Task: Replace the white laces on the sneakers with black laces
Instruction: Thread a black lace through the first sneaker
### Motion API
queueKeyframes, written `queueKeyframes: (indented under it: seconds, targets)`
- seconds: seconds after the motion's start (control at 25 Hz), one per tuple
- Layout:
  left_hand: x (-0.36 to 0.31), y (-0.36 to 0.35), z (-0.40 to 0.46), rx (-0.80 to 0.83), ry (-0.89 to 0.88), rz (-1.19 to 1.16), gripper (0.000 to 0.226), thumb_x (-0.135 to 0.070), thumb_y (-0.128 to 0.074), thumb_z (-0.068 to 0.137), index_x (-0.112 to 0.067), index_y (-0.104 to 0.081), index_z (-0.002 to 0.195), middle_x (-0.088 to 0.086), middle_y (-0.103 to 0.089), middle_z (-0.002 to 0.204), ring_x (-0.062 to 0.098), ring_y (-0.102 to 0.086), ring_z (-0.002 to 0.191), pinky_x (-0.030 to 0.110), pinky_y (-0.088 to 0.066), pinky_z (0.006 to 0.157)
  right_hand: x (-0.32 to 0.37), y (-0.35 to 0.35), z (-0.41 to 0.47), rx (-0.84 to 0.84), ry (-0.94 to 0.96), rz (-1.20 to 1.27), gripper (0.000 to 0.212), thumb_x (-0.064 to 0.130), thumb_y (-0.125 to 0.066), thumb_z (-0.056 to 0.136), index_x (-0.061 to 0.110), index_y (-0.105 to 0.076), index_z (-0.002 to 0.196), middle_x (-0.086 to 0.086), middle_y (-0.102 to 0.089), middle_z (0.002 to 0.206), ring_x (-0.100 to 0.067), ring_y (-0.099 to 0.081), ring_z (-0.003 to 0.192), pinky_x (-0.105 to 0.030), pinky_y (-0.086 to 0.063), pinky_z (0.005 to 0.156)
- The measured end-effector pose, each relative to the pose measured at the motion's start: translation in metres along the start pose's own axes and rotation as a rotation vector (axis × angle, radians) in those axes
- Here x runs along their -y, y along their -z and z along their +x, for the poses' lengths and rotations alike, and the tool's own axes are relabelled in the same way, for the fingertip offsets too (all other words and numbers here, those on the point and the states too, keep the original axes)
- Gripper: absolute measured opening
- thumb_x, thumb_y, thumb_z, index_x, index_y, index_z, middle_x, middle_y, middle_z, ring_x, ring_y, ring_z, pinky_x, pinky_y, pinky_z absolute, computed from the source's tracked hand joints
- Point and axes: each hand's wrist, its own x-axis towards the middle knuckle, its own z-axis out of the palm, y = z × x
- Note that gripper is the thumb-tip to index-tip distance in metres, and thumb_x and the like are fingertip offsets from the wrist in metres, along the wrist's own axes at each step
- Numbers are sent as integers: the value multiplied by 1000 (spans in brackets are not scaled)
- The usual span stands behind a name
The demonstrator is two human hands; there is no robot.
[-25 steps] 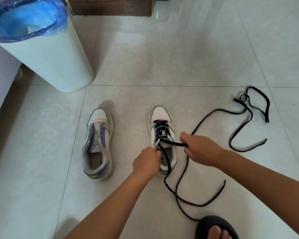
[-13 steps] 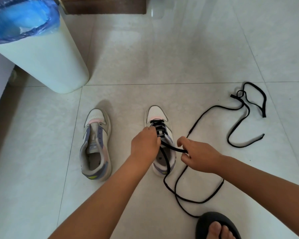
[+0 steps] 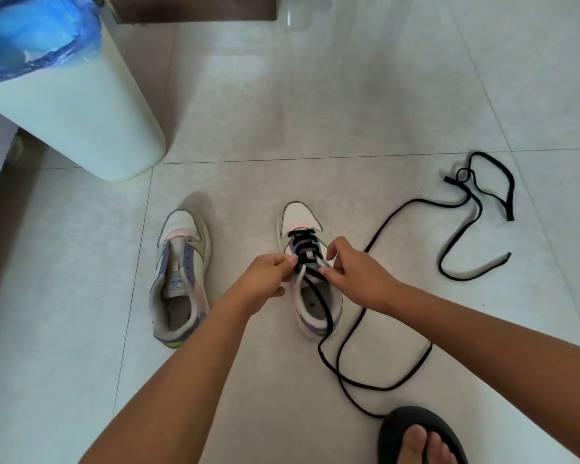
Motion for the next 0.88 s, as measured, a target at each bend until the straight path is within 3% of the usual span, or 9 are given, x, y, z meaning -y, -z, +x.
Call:
queueKeyframes:
  seconds: [0.12, 0.24, 0.36, 0.48, 0.56, 0.72, 0.88]
  targets:
    - [11, -4, -7, -161, -115, 10, 23, -29, -52, 96, -13, -62, 83, -3, -59, 74, 10, -52, 69, 22, -44, 62, 3, -4, -3, -54, 30, -64, 14, 29, -47, 96, 19, -38, 99, -7, -58, 84, -22, -53, 70, -35, -42, 62]
    - [17, -13, -15, -256, -164, -63, 22, -32, -57, 92, -13, -64, 82, -2, -64, 77, 9, -57, 71, 26, -49, 70, 3, -11, -8, -212, 174, -235, 18, 30, -52, 94, 16, -52, 104, -4, -48, 105, -21, -48, 92, -33, -45, 76]
    - [19, -20, -16, -291, -150, -120, 18, -25, -59, 92, -17, -65, 77, -3, -65, 76, 7, -58, 70, 17, -47, 64, 2, -20, -10, -187, 196, -213, 22, 31, -57, 91, 14, -62, 105, -8, -41, 118, -24, -44, 104, -36, -45, 85]
    - [19, -24, -14, -196, -88, -352, 20, -18, -52, 96, -16, -66, 82, -1, -66, 79, 8, -58, 73, 9, -46, 56, 7, -28, -7, -172, 122, -173, 26, 31, -57, 92, 14, -66, 109, -9, -39, 122, -25, -38, 112, -32, -40, 92]
    - [26, -23, -10, -82, -81, -480, 20, -19, -48, 98, -16, -65, 87, 3, -65, 87, 12, -57, 79, 13, -46, 62, 11, -27, -4, -151, 33, -70, 26, 33, -56, 92, 18, -66, 111, -5, -37, 120, -22, -32, 115, -27, -33, 96]
    - [36, -22, -2, -243, -229, -280, 17, -14, -52, 95, -17, -61, 81, -2, -61, 80, 9, -53, 75, 13, -45, 66, 15, -26, 2, -119, -102, 66, 22, 32, -59, 90, 21, -69, 106, 1, -30, 111, -19, -30, 116, -22, -28, 96]
    - [38, -33, -18, -397, -319, -195, 11, -22, -47, 98, -21, -57, 100, -4, -60, 92, 8, -56, 80, 19, -47, 74, 20, -25, 3, -140, -140, 55, 16, 28, -61, 89, 18, -70, 97, 0, -34, 114, -20, -33, 115, -25, -33, 95]
